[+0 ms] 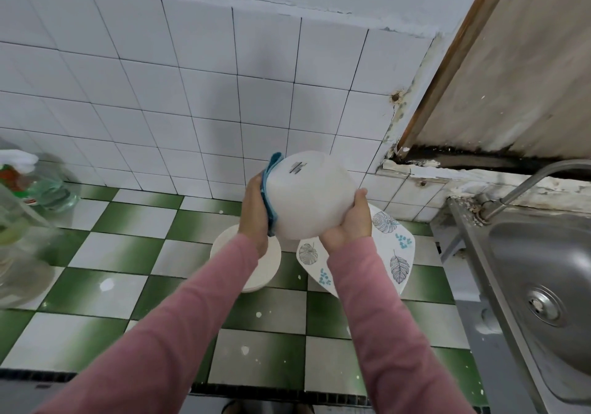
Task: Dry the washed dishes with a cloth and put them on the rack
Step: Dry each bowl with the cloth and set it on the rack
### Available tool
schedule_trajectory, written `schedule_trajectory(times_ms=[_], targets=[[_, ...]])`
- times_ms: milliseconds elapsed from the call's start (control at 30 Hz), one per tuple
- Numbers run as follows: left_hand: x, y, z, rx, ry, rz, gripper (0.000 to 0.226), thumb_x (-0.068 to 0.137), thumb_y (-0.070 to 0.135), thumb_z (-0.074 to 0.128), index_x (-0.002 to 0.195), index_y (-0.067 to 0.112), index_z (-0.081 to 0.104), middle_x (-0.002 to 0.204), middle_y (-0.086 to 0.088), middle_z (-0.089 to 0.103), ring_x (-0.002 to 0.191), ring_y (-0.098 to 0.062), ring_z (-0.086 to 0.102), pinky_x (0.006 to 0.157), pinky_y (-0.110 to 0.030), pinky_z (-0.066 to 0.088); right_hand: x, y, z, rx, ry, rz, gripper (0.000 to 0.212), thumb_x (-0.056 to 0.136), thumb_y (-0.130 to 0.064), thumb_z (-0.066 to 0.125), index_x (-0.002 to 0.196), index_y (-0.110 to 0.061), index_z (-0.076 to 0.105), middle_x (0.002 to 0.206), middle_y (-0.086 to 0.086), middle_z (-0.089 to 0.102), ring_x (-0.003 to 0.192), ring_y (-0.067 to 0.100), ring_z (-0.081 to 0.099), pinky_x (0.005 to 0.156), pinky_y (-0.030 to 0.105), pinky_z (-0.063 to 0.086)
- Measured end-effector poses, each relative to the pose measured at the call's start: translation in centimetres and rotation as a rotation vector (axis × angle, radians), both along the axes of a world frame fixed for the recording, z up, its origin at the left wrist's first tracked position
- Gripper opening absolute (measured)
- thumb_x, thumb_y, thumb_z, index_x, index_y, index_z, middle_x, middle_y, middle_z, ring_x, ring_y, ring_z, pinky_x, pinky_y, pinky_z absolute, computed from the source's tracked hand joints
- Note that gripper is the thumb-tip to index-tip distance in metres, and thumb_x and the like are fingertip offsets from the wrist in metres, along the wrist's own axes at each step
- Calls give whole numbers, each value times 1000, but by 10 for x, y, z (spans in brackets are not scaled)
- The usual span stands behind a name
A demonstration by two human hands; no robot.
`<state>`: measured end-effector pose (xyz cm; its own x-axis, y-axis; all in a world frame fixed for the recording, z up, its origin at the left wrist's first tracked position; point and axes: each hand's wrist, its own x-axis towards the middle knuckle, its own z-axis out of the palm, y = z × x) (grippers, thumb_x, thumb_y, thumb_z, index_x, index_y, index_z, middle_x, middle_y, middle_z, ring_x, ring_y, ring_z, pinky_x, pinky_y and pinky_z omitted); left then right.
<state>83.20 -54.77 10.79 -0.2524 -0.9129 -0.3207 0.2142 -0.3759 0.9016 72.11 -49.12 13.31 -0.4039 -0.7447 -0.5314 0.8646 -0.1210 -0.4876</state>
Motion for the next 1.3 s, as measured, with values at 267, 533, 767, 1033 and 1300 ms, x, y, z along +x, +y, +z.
schedule_trajectory(times_ms=[267, 533, 767, 1033, 1300], targets=[[-9, 7, -25, -1109, -561, 142, 42, 101, 28, 34, 138, 17, 52, 145, -5, 46, 139, -27, 36, 119, -43, 25, 26, -8, 12, -100, -47, 77, 68, 99, -63, 34, 129, -7, 58, 122, 18, 66, 111, 32, 63, 94, 44, 51], [-6, -11, 3, -1240, -684, 38, 38, 99, 25, 41, 128, 16, 63, 134, -4, 57, 126, -26, 49, 109, -45, 38, 26, -1, 14, -78, 202, 246, 58, 101, -59, 31, 130, -17, 60, 105, 8, 74, 88, 20, 74, 65, 33, 60], [-9, -12, 7, -1312, -691, 26, 36, 97, 23, 43, 125, 15, 65, 129, -4, 61, 123, -26, 51, 109, -42, 40, 20, 0, 6, -44, 373, 241, 48, 101, -57, 35, 118, -23, 66, 107, 7, 74, 103, 25, 70, 92, 48, 56], [-7, -11, 6, -1129, -652, -78, 38, 97, 31, 39, 125, 22, 64, 127, 6, 61, 119, -15, 53, 105, -30, 42, 15, 9, 11, 81, 705, 312, 45, 105, -49, 29, 110, -22, 64, 103, 2, 71, 92, 15, 67, 86, 29, 55], [4, -21, 27, -174, -234, -143, 29, 98, 34, 43, 82, 28, 66, 69, 11, 67, 62, -7, 62, 51, -16, 44, -11, 14, 14, 50, 733, 303, 40, 104, -47, 39, 94, -20, 66, 93, -2, 72, 88, 19, 68, 68, 22, 53]])
